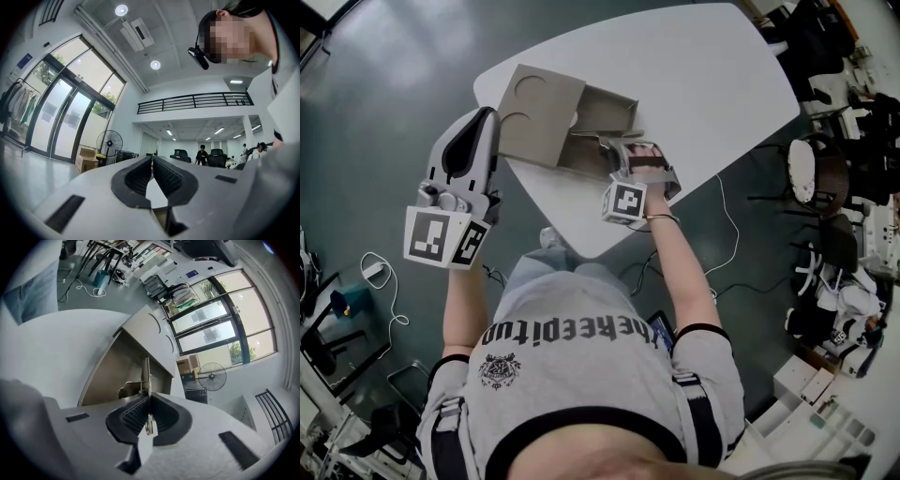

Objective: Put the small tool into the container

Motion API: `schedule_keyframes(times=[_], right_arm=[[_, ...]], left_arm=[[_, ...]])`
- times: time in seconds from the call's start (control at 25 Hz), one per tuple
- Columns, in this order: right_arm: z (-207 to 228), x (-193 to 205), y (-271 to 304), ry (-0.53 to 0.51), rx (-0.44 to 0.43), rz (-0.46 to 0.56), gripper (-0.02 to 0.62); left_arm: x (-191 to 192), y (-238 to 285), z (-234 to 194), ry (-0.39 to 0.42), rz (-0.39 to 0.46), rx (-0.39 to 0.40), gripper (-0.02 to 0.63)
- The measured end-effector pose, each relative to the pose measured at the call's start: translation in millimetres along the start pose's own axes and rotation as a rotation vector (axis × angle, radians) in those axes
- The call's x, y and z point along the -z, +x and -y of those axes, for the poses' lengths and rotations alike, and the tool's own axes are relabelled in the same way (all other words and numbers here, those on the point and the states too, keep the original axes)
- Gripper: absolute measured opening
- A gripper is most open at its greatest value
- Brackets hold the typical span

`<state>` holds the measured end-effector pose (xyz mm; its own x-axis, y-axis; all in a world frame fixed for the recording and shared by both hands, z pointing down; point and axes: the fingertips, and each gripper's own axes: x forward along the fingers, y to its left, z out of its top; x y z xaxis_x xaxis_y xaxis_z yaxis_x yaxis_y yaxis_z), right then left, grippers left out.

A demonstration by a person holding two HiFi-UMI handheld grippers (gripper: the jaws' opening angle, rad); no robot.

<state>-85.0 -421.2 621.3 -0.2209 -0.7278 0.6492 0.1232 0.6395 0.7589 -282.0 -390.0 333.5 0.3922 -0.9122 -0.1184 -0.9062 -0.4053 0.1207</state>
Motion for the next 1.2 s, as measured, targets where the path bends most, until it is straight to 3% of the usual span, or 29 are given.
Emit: schedule_keyframes(times=[0.68,1.2], right_arm=[[-9,-28,24,-0.090,-0.049,0.031,0.005],[-2,-30,36,-0.012,-0.047,0.062,0.007]], left_arm=[[3,-7,-24,-0.004,-0.014,-0.041,0.014],[6,-13,-31,-0.001,-0.022,-0.066,0.014]])
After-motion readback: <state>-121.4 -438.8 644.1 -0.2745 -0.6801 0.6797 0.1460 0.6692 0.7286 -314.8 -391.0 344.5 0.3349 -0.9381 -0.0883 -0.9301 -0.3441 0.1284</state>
